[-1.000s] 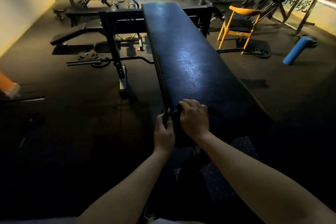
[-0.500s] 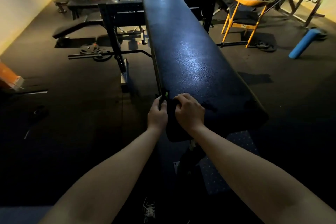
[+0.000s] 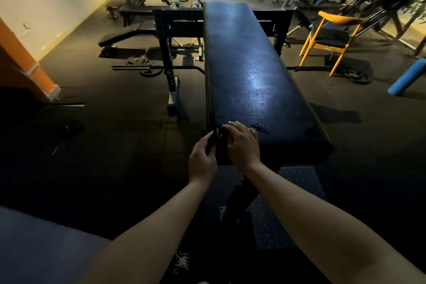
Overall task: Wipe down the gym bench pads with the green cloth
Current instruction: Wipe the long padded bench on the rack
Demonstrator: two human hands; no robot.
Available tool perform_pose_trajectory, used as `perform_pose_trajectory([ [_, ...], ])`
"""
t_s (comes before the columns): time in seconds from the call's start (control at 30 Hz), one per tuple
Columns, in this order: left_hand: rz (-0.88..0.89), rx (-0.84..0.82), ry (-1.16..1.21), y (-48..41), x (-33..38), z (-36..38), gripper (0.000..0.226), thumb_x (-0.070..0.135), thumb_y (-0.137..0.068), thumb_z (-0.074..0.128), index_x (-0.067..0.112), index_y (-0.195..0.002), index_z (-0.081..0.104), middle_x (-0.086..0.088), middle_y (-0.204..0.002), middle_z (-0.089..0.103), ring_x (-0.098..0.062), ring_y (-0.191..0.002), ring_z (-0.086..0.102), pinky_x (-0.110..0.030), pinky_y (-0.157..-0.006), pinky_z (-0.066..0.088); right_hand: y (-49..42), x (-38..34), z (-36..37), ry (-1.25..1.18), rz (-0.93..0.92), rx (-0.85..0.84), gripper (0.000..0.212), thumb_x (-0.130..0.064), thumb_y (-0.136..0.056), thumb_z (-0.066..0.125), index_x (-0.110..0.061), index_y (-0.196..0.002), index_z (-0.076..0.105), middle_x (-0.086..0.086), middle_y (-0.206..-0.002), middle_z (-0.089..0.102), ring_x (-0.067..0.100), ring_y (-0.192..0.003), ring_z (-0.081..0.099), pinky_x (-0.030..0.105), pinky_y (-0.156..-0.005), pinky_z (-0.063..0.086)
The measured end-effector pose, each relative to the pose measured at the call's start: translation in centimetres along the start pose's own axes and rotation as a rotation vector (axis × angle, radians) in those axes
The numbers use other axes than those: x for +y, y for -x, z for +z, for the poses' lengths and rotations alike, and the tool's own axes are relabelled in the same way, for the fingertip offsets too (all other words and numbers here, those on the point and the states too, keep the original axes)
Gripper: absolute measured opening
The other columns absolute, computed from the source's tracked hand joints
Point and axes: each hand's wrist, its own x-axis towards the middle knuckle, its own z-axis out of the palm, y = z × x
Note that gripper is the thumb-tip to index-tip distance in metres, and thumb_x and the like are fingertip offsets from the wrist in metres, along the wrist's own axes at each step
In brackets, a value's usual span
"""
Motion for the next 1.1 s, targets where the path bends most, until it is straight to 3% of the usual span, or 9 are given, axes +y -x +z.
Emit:
perform_pose_trajectory([
  [0.27,0.102,0.031,-0.121,3.6,-0.2,1.0,0.041,0.01,-0.098,0.057,0.028,-0.135,0.059,-0.004,-0.14,0.057,-0.023,-0.128,0.054,-0.035,-0.106,0.045,1.4,1.3,-0.1,-0.212,-0.021,0.042,0.033,-0.006,-0.091,0.057,-0.014,-0.12,0.07,0.004,-0.134,0.063,0.021,-0.131,0.052,0.036,-0.109,0.034],
  [0.4,0.112,-0.012,-0.171,4.7,-0.5,1.3,0.045,0.007,-0.097,0.055,0.029,-0.136,0.06,-0.015,-0.15,0.046,-0.028,-0.138,0.045,-0.031,-0.112,0.038,1.9,1.6,-0.3,-0.265,-0.01,0.024,0.034,-0.007,-0.086,0.064,-0.013,-0.119,0.071,0.004,-0.133,0.063,0.02,-0.13,0.052,0.032,-0.108,0.032],
  [0.53,0.286,-0.036,-0.236,4.1,0.5,0.6,0.052,-0.005,-0.092,0.056,0.017,-0.139,0.059,-0.011,-0.153,0.045,-0.025,-0.148,0.029,-0.029,-0.119,0.021,2.0,1.7,-0.4,-0.373,0.023,0.05,0.032,-0.008,-0.088,0.061,-0.012,-0.118,0.071,0.007,-0.125,0.068,0.024,-0.121,0.058,0.037,-0.107,0.041],
  [0.7,0.275,0.002,-0.159,0.9,2.2,-0.8,0.056,-0.001,-0.096,0.055,0.019,-0.147,0.047,-0.007,-0.157,0.038,-0.018,-0.146,0.031,-0.007,-0.112,0.018,1.5,-0.2,-1.5,-0.696,0.107,0.024,0.037,-0.032,-0.093,0.047,-0.017,-0.121,0.066,0.005,-0.11,0.07,0.02,-0.102,0.066,0.042,-0.093,0.051],
  [0.8,0.239,-0.125,-0.019,0.1,3.5,-1.1,0.051,0.006,-0.102,0.05,0.012,-0.151,0.038,-0.015,-0.157,0.038,-0.021,-0.145,0.037,-0.034,-0.122,0.028,1.0,-1.8,-1.7,-0.948,0.044,-0.085,0.041,-0.036,-0.095,0.05,-0.015,-0.13,0.059,0.007,-0.119,0.067,0.015,-0.109,0.065,0.032,-0.095,0.051],
  [0.83,0.234,-0.164,0.046,0.0,3.9,-1.0,0.051,0.011,-0.103,0.049,0.013,-0.152,0.036,-0.017,-0.156,0.039,-0.016,-0.142,0.041,-0.039,-0.121,0.03,0.6,-2.3,-1.8,-0.947,0.042,-0.104,0.044,-0.039,-0.094,0.052,-0.016,-0.131,0.058,0.009,-0.12,0.066,0.016,-0.111,0.064,0.031,-0.096,0.051],
  [0.9,0.238,-0.166,0.023,-1.0,3.6,-0.9,0.062,0.022,-0.103,0.05,0.012,-0.157,0.022,-0.011,-0.159,0.033,0.003,-0.138,0.039,-0.029,-0.12,0.031,-0.4,-2.5,-1.9,-0.915,0.066,-0.138,0.046,-0.046,-0.089,0.056,-0.021,-0.127,0.06,0.007,-0.119,0.066,0.017,-0.112,0.064,0.034,-0.097,0.051],
  [0.97,0.238,-0.223,-0.02,-2.0,3.0,-0.8,0.078,0.036,-0.094,0.056,0.011,-0.158,0.019,-0.008,-0.16,0.03,-0.003,-0.144,0.031,-0.03,-0.121,0.028,-1.6,-2.4,-2.1,-0.859,0.123,-0.137,0.031,-0.036,-0.089,0.061,-0.024,-0.118,0.065,0.004,-0.11,0.071,0.02,-0.104,0.067,0.039,-0.095,0.053],
  [1.1,0.209,-0.29,-0.002,-3.1,3.4,-1.2,0.083,0.021,-0.089,0.067,0.014,-0.158,0.022,-0.005,-0.162,0.029,-0.012,-0.149,0.025,-0.034,-0.123,0.024,-4.2,-1.8,-3.0,-0.661,0.251,-0.004,0.017,-0.012,-0.088,0.061,-0.017,-0.101,0.071,-0.003,-0.085,0.072,0.017,-0.081,0.068,0.041,-0.083,0.056],
])
